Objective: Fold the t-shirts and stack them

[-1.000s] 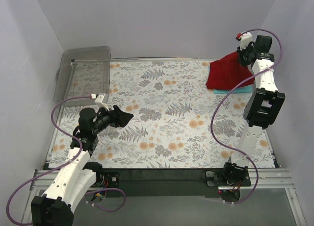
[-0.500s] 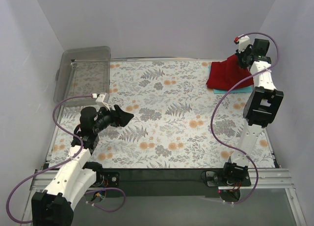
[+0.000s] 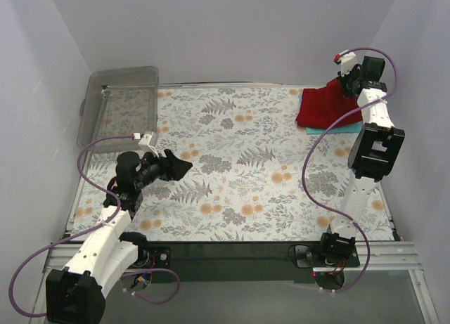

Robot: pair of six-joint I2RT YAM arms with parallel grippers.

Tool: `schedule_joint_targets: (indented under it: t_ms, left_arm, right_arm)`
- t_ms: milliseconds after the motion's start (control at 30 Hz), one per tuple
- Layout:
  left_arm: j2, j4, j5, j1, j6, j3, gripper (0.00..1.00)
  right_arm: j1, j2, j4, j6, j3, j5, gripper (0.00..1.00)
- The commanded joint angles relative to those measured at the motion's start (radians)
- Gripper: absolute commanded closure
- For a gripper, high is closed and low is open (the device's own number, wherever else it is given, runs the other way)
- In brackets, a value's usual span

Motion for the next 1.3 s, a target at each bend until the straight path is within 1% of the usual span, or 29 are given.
schedule_joint_targets:
  t_ms: [0, 267, 467, 500, 567, 633, 667, 733, 767, 833, 867, 900, 967, 1033, 1133, 1233, 1267]
  left_arm:
    - [0.005, 0.016, 0.011, 0.002, 0.012, -0.002, 0.36]
    - [0.028, 0.027, 0.016, 0.002, 0.004, -0.007, 0.36]
    - [0.037, 0.039, 0.019, 0.002, -0.005, -0.008, 0.36]
    - [0.040, 0.044, 0.022, 0.002, -0.007, -0.008, 0.36]
    - [0.042, 0.045, 0.022, 0.002, -0.008, -0.010, 0.36]
    - [0.042, 0.047, 0.025, 0.002, -0.010, -0.008, 0.36]
    - [0.044, 0.045, 0.025, 0.004, -0.010, -0.010, 0.36]
    - [0.044, 0.045, 0.025, 0.002, -0.010, -0.008, 0.36]
    - [0.042, 0.047, 0.027, 0.002, -0.011, -0.008, 0.36]
    - [0.044, 0.047, 0.027, 0.002, -0.013, -0.010, 0.36]
    - [0.044, 0.047, 0.028, 0.002, -0.013, -0.008, 0.36]
    - [0.042, 0.047, 0.027, 0.002, -0.013, -0.010, 0.36]
    - [0.044, 0.048, 0.028, 0.002, -0.014, -0.008, 0.36]
    - [0.045, 0.050, 0.030, 0.002, -0.017, -0.010, 0.36]
    - [0.047, 0.059, 0.034, 0.002, -0.022, -0.011, 0.36]
    - [0.047, 0.064, 0.039, 0.002, -0.025, -0.011, 0.36]
    - [0.047, 0.065, 0.039, 0.002, -0.025, -0.011, 0.36]
  right_arm:
    - [-0.005, 0.009, 0.090, -0.022, 0.049, 0.006, 0.96]
    - [-0.005, 0.016, 0.125, -0.045, 0.064, -0.008, 0.96]
    - [-0.005, 0.015, 0.156, -0.060, 0.041, 0.041, 0.95]
    - [-0.007, 0.018, 0.156, -0.059, 0.041, 0.071, 0.91]
    - [-0.007, 0.029, 0.156, -0.056, 0.036, 0.101, 0.87]
    - [-0.010, 0.033, 0.158, -0.054, 0.023, 0.133, 0.79]
    - [-0.011, 0.036, 0.158, -0.048, 0.018, 0.139, 0.71]
    - [-0.014, 0.042, 0.161, -0.042, 0.012, 0.160, 0.64]
    - [-0.016, 0.044, 0.162, -0.040, 0.010, 0.170, 0.59]
    - [-0.016, 0.047, 0.165, -0.034, 0.010, 0.196, 0.55]
    - [-0.016, 0.047, 0.170, -0.031, 0.009, 0.215, 0.51]
    - [-0.014, 0.047, 0.174, -0.025, 0.006, 0.217, 0.50]
    - [-0.016, 0.039, 0.191, -0.019, 0.001, 0.280, 0.49]
    - [-0.014, 0.029, 0.194, -0.010, -0.005, 0.291, 0.48]
    - [-0.013, -0.016, 0.191, -0.010, -0.063, 0.239, 0.47]
    - [-0.007, -0.069, 0.153, -0.019, -0.132, 0.061, 0.47]
    - [-0.001, -0.076, 0.098, -0.014, -0.138, 0.012, 0.47]
